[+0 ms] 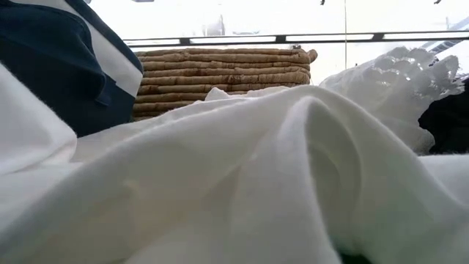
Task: Sort clothes
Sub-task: Put the black shirt into the laundry bin
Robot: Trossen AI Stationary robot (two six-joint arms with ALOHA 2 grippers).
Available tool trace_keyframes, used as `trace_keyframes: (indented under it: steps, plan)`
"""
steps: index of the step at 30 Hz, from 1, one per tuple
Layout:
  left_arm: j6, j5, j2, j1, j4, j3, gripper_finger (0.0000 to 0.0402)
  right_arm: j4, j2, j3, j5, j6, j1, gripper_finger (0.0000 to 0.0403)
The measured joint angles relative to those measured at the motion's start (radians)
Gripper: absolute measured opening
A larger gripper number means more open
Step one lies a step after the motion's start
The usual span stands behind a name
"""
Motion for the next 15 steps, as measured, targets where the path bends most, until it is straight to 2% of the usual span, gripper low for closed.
trace_keyframes:
  steps: [4, 11, 15]
  plan:
    - [-0.176, 0.047, 0.075, -0.011, -0.096, 0.000, 0.0000, -0.026, -0.034, -0.001, 0.001, -0.019, 0.004, 0.0009]
    - [-0.547, 0.232, 0.174, -0.016, -0.364, 0.000, 0.0000, -0.033, -0.084, -0.001, 0.001, -0.067, 0.003, 0.0009]
    - [-0.632, 0.307, 0.222, -0.016, -0.439, 0.000, 0.0000, -0.061, -0.101, -0.001, 0.000, -0.070, 0.003, 0.0009]
